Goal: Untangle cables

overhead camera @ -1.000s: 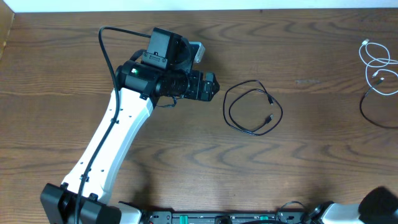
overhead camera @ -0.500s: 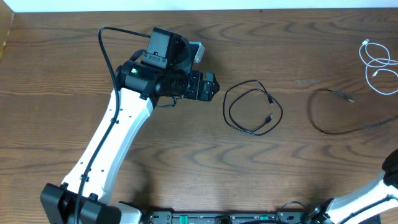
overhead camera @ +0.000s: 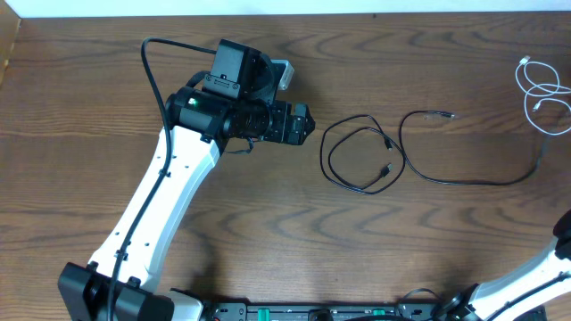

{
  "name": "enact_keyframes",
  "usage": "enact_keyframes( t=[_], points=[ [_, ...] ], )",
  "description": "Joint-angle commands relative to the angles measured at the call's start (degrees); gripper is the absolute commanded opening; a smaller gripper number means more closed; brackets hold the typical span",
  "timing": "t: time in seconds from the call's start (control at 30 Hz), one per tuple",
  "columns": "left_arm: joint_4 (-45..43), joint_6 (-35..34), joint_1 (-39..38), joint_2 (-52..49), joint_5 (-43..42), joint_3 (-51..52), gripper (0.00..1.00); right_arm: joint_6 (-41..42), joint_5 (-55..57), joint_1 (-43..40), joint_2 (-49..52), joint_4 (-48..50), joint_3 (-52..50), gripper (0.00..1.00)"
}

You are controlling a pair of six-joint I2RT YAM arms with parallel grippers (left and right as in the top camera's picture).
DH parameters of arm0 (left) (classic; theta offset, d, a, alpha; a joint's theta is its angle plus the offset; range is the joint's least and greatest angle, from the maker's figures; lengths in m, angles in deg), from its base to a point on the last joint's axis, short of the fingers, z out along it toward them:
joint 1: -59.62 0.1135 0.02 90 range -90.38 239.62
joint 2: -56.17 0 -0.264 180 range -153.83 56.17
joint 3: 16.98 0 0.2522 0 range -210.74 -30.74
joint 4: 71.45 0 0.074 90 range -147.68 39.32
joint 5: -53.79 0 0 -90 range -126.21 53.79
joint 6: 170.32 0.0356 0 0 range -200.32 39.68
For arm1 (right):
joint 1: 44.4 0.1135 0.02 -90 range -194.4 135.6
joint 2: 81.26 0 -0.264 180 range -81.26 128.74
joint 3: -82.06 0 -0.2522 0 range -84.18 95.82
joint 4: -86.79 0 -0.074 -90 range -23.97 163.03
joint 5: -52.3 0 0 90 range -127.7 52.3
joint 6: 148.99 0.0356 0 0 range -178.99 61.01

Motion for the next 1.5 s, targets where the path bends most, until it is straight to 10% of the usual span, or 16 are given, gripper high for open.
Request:
enact_keyframes(
  t=[0.0,0.33,0.6,0.83,1.47],
  points=[
    [0.2,1.0,-0.1,0.4,0.3,0.1,0.94,-3.8,-12.3,0.2,-7.7,0.9,0.7,0.99],
    [0.2,1.0,-0.1,0.4,0.4,0.1,0.94,-18.3,-17.8,14.3,-7.7,-10.1,-0.4,0.96],
    [0.4,1.5,-0.1,0.4,2.8,0.1,0.94,-16.3,-10.0,28.4,0.0,-10.9,-4.7,0.47],
    [0.4,1.4,-0.1,0.4,3.0,0.1,0.94,-10.5,-0.7,36.7,7.6,-11.0,-4.8,0.33],
    [0.8,1.5,-0.1,0.4,3.0,0.1,0.94,-1.5,8.9,47.8,19.1,-8.4,-5.5,0.25]
  ],
)
